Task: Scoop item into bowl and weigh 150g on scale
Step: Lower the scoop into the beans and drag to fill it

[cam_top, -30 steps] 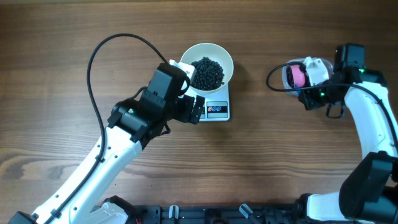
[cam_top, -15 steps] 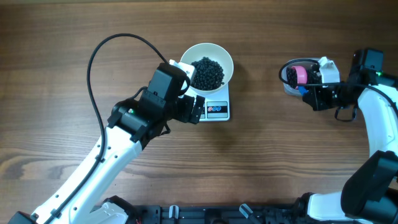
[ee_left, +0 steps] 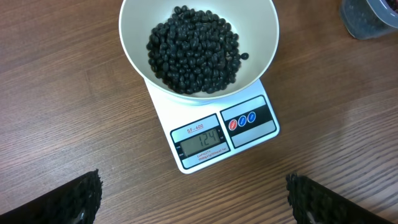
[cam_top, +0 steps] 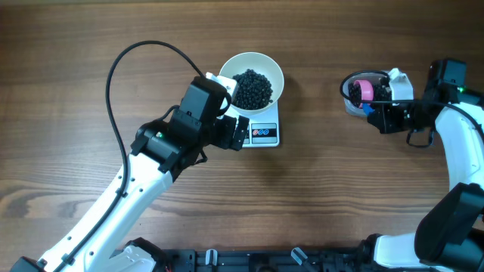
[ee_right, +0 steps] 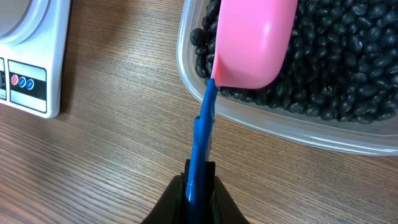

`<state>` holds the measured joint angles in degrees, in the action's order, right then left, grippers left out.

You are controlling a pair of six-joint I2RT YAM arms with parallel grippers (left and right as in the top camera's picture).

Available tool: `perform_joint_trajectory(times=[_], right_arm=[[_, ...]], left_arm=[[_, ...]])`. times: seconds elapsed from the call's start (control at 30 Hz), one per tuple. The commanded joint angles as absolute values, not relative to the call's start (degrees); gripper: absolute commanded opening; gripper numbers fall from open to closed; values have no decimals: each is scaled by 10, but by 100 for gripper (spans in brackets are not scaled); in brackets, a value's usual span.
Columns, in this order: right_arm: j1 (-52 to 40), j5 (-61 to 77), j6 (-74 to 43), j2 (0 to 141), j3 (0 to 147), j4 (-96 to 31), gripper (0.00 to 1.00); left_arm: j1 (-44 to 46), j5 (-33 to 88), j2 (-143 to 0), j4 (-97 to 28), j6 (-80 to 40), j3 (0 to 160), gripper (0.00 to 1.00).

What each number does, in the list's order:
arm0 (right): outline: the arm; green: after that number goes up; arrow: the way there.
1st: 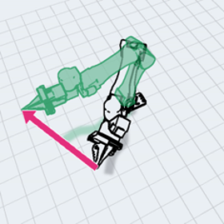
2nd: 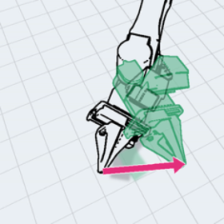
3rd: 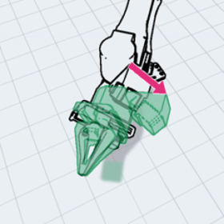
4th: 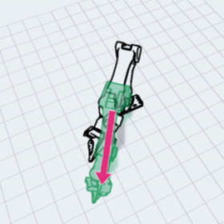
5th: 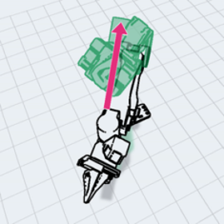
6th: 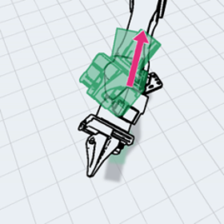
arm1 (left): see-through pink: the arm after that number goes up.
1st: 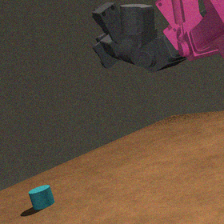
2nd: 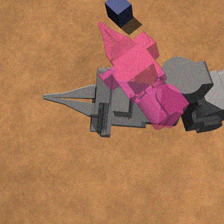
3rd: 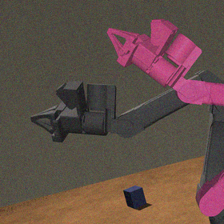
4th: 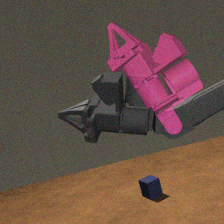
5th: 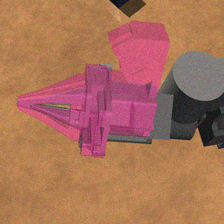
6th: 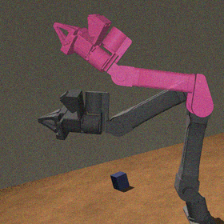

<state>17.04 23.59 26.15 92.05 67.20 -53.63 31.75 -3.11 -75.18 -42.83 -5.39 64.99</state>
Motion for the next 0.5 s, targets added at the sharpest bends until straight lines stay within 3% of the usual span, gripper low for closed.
perform_joint_trajectory(times=[0.0, 0.47], right_arm=[[170, 271, 253, 933, 670, -536, 4], [221, 335, 219, 933, 670, -535, 4]], left_arm=[[317, -26, -756, -427, -47, 658, 100], [317, -26, -756, -427, -47, 658, 100]])
